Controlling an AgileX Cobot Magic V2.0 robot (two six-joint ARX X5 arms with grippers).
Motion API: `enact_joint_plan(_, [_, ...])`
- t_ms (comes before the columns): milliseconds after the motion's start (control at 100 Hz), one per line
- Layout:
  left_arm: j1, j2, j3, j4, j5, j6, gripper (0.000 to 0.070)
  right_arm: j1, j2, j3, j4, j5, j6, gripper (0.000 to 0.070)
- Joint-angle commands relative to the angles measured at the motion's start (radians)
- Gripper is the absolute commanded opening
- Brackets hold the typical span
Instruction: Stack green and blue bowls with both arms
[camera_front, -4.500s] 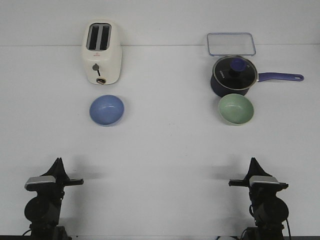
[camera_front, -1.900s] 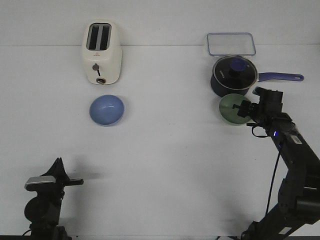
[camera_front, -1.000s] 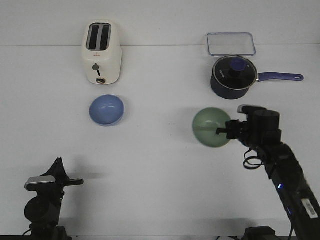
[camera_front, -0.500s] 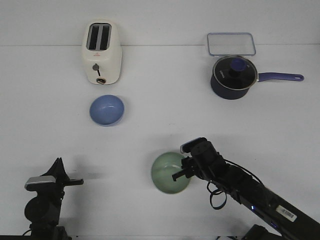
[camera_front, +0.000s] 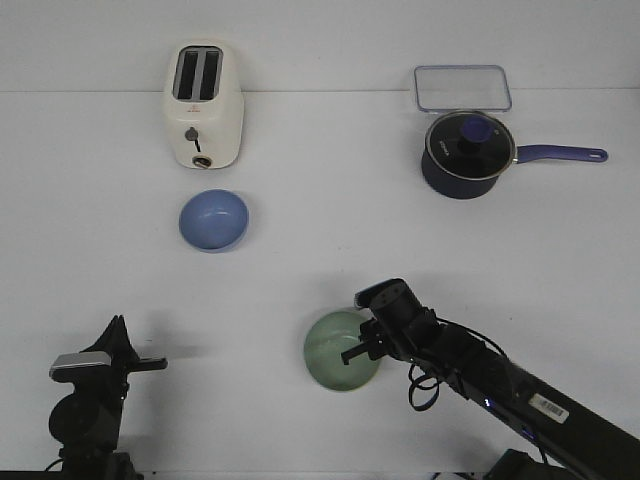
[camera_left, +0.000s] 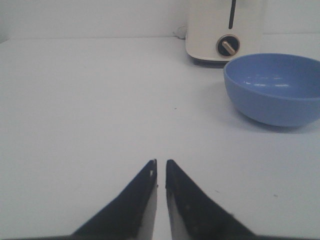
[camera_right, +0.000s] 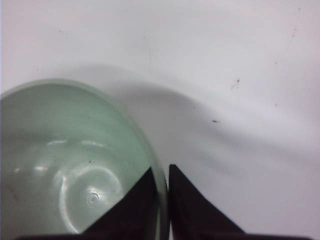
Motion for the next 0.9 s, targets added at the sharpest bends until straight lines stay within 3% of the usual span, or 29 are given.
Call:
enact_joint_plan(0, [0.002, -0.001, -0.020, 0.011, 0.004, 0.003, 0.0015, 0.010, 0.015, 0.003, 0.000, 0.001, 0.013, 0.0023])
enact_joint_plan(50, [0.002, -0.001, -0.020, 0.010, 0.004, -0.004, 0.0015, 0.010, 0.014, 0.003, -0.003, 0.001, 0.013, 0.0114])
enact_joint_plan(130, [0.001, -0.001, -0.020, 0.010, 0.005, -0.053, 0.0015, 0.007, 0.013, 0.003, -0.007, 0.001, 0.013, 0.0385])
enact_joint_plan(180, [0.001, -0.001, -0.020, 0.010, 0.005, -0.111, 0.0015, 0.005, 0.007, 0.003, -0.008, 0.001, 0.009, 0.0457])
enact_joint_plan(380, [0.001, -0.001, -0.020, 0.011, 0.005, -0.242, 0.0014, 0.002, -0.097, 0.004, -0.018, 0.036, -0.040, 0.0456])
enact_joint_plan(460, [0.001, -0.001, -0.019, 0.024, 0.005, -0.326, 0.0011, 0.004, -0.193, 0.004, -0.049, 0.063, -0.062, 0.0456])
enact_joint_plan(590, [0.000, 0.012, 0.040, 0.039, 0.023, -0.394, 0.0012, 0.032, -0.385, -0.003, -0.090, 0.110, -0.064, 0.0456])
enact_joint_plan(740, [0.000, 0.182, 0.219, 0.036, 0.032, -0.389, 0.0012, 0.110, -0.590, -0.060, -0.070, 0.190, -0.042, 0.0455])
enact_joint_plan(890, [0.000, 0.539, 0.467, -0.024, 0.115, -0.323, 0.0019, 0.158, -0.688, -0.110, -0.064, 0.246, -0.019, 0.0456])
